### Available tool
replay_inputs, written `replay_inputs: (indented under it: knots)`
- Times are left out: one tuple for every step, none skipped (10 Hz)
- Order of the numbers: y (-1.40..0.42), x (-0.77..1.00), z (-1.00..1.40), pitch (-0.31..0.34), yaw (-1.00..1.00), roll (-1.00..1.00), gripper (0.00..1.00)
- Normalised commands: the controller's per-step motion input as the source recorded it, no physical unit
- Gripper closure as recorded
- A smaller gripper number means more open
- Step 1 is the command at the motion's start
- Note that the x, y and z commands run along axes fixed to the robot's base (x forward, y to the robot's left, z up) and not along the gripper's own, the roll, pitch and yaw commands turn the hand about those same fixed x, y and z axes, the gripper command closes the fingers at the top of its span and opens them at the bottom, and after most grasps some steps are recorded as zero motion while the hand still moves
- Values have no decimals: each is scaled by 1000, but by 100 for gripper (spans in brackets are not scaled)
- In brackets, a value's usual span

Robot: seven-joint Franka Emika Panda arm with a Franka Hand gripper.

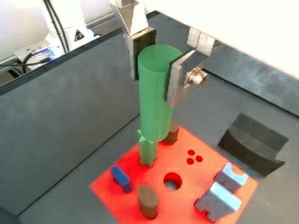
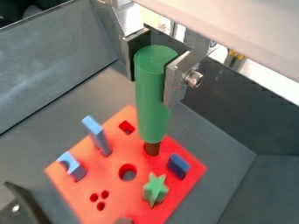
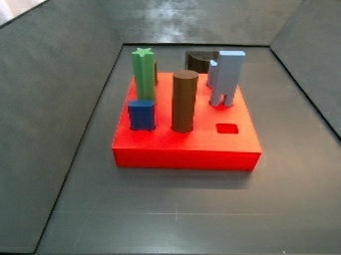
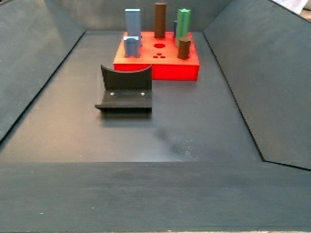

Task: Pick up the round object. Move up. Move to above the board. Insert the round object.
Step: Insert the round object.

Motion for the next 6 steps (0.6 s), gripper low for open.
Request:
replay_inputs:
  knots:
    - [0, 0, -180, -20, 0, 47, 100]
    - [494, 557, -840, 170, 0, -51, 100]
    - [677, 674, -1000, 20, -29, 0, 100]
    - [674, 757, -1000, 27, -23, 0, 100]
    - [529, 926, -1000, -17, -69, -46, 100]
    - [257, 903, -831, -114, -260, -100, 100]
